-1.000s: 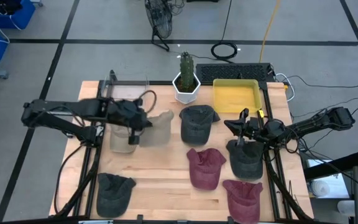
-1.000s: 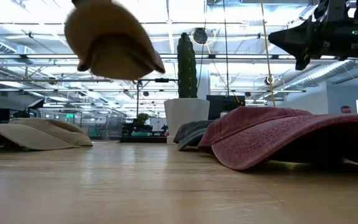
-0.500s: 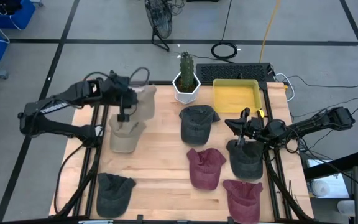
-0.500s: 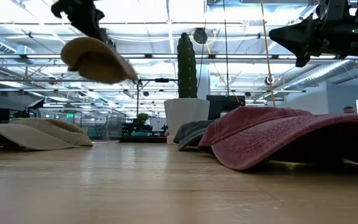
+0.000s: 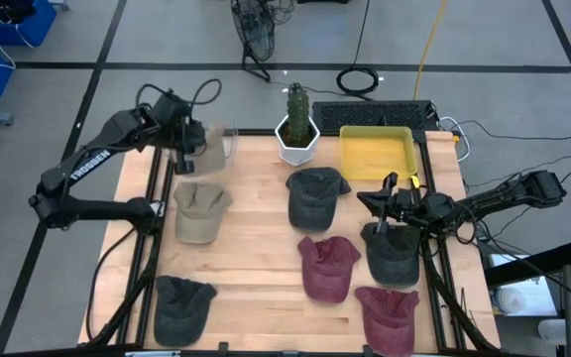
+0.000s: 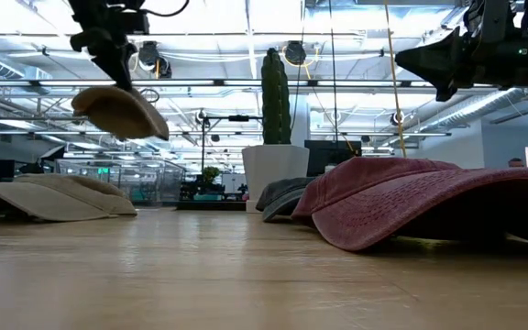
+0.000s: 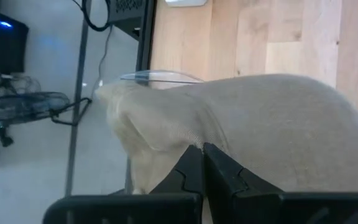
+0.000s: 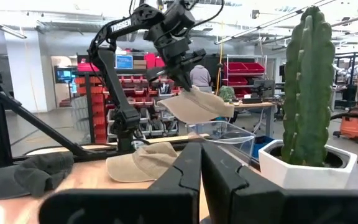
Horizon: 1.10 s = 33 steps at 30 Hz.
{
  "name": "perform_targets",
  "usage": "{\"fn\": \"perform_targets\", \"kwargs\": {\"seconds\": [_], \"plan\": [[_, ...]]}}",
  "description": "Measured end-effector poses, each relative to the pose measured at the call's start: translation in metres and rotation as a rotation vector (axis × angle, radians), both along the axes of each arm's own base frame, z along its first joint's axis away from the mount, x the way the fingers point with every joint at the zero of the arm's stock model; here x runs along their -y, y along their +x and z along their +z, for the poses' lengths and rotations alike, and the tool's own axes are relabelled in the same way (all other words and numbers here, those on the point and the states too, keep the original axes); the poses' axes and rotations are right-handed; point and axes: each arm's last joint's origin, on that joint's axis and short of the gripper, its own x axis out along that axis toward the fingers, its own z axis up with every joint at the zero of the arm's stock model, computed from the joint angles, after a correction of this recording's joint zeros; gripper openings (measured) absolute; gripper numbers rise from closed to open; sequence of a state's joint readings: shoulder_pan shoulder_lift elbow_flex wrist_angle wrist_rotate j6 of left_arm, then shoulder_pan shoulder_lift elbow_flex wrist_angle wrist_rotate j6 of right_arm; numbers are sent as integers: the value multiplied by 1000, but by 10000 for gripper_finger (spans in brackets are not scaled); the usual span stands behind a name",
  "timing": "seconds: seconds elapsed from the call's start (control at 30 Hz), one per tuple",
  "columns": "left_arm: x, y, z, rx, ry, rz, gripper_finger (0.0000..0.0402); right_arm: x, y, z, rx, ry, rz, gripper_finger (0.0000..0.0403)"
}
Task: Pick & Place hat
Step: Put the right brown cap into the transparent bin
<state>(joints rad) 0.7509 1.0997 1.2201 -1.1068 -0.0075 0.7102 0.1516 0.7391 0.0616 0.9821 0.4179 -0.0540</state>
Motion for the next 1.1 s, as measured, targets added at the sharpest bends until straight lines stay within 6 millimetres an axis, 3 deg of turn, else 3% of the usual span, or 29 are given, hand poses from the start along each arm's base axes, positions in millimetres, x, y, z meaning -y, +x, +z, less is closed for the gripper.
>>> {"fn": "perform_targets", "kwargs": {"seconds": [0.23, 0.7, 0.93, 1.1], "plan": [[-16, 2, -11, -47, -39, 24, 5, 2, 0, 0, -2, 13, -55, 4], [-42, -3, -57, -134, -7, 26, 17, 2, -1, 0, -17, -30, -75, 4], [-51, -10, -69, -141, 23, 37, 6, 6, -2, -1, -36, -23, -220, 4], [-56, -11, -75, -127, 64, 34, 30, 9, -3, 0, -45, -45, -291, 4]]}}
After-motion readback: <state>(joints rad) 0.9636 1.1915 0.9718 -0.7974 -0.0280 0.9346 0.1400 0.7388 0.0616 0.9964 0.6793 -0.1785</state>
